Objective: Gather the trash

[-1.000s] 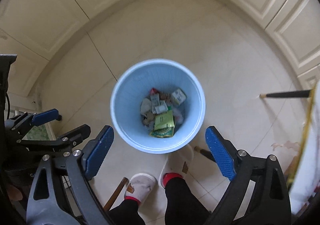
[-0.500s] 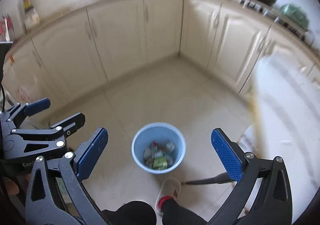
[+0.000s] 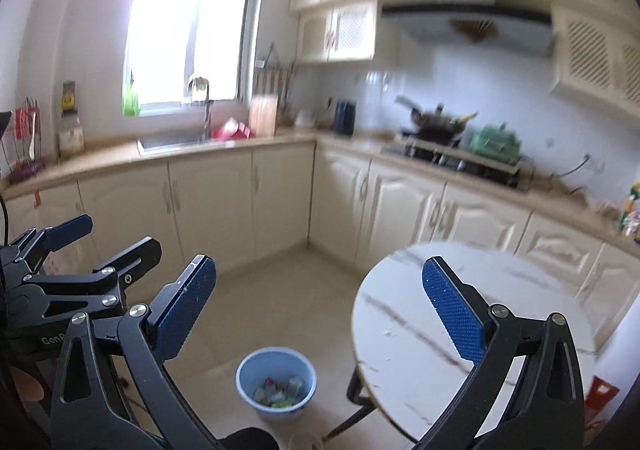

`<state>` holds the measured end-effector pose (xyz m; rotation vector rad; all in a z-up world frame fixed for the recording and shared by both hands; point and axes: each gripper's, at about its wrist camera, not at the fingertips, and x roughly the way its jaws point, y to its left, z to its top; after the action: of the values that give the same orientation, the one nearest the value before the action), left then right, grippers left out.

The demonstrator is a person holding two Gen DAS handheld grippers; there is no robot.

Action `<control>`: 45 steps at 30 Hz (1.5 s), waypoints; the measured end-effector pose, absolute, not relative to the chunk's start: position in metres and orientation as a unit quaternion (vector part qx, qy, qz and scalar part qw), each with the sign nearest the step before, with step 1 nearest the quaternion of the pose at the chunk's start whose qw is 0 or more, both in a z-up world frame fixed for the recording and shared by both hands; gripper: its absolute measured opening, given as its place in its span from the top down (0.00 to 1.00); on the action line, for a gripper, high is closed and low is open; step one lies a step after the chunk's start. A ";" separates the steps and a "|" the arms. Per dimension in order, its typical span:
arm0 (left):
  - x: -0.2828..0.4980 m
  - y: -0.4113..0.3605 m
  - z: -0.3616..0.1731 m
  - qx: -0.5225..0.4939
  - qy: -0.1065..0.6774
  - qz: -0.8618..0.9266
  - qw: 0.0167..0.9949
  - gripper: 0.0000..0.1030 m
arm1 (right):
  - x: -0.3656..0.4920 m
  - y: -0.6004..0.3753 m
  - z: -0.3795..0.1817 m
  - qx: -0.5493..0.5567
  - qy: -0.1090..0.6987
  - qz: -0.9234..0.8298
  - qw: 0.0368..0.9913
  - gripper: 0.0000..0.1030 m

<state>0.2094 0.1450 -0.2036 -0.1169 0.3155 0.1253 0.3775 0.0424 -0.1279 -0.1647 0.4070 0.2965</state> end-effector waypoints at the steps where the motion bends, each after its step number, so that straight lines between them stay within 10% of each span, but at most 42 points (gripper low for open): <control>1: 0.199 0.135 -0.204 -0.054 0.147 0.063 0.986 0.01 | 0.367 0.039 -0.119 -0.081 0.189 0.139 0.969 0.00; 20: 0.017 0.070 -0.308 -0.018 0.015 0.076 0.997 0.01 | 0.262 -0.001 -0.054 -0.060 0.103 0.070 0.990 0.00; 45: 0.055 0.107 -0.253 -0.013 0.028 0.063 0.998 0.01 | 0.254 -0.014 -0.068 -0.050 0.097 0.033 0.994 0.00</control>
<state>0.0548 0.1074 -0.2527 -0.0255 0.0566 0.1265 0.2544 -0.0140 -0.0679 -0.0996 0.1937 0.0656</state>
